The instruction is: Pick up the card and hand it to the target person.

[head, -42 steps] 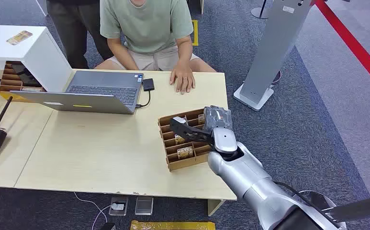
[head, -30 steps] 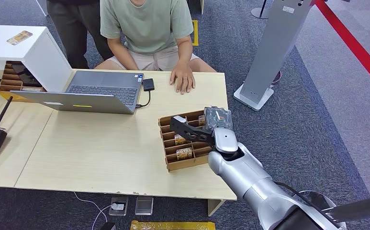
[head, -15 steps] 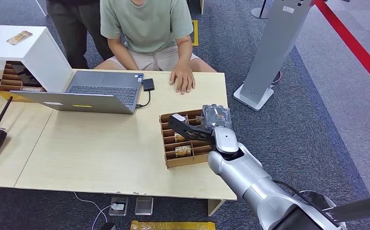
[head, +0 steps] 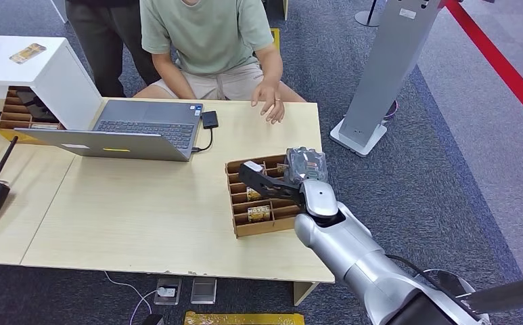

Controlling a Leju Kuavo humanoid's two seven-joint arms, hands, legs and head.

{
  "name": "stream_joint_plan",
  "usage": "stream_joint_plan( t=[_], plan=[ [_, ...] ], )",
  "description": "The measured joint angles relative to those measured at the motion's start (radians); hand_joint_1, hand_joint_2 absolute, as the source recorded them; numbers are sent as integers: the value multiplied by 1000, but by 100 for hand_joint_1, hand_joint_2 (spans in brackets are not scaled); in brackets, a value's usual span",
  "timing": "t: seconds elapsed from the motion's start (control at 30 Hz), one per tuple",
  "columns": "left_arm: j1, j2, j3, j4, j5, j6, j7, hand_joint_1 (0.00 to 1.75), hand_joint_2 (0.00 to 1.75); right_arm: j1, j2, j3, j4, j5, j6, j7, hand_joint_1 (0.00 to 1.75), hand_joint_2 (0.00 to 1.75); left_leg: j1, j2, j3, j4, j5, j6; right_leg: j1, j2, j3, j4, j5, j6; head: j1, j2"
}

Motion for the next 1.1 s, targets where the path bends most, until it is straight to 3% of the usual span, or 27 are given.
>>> stream_joint_plan(
  t=[0.17,0.37,0.63,0.8,0.97,1.1],
  plan=[
    [1,0,0,0,21,10,0,0,0,12,-23,-6,-77,-8,-3,6,164,175,0,0,0,0,0,0,0,0,0,0,0,0,0,0],
    [5,0,4,0,44,16,5,0,0,86,-98,-31,-352,21,59,67,164,175,0,0,0,0,0,0,0,0,0,0,0,0,0,0],
    [7,0,5,0,46,19,3,0,0,115,-138,-66,-575,23,84,21,164,175,0,0,0,0,0,0,0,0,0,0,0,0,0,0],
    [6,0,4,0,23,13,3,0,0,51,-123,-69,-540,-36,61,-58,164,175,0,0,0,0,0,0,0,0,0,0,0,0,0,0],
    [4,0,4,0,4,5,13,0,0,-49,-71,-65,-371,-65,-8,-154,164,175,0,0,0,0,0,0,0,0,1,0,0,0,0,0],
    [3,-1,4,0,1,-1,22,0,0,-97,-24,-60,-239,-59,-24,-179,164,175,0,0,0,0,0,0,0,0,0,0,0,0,0,0]
  ],
)
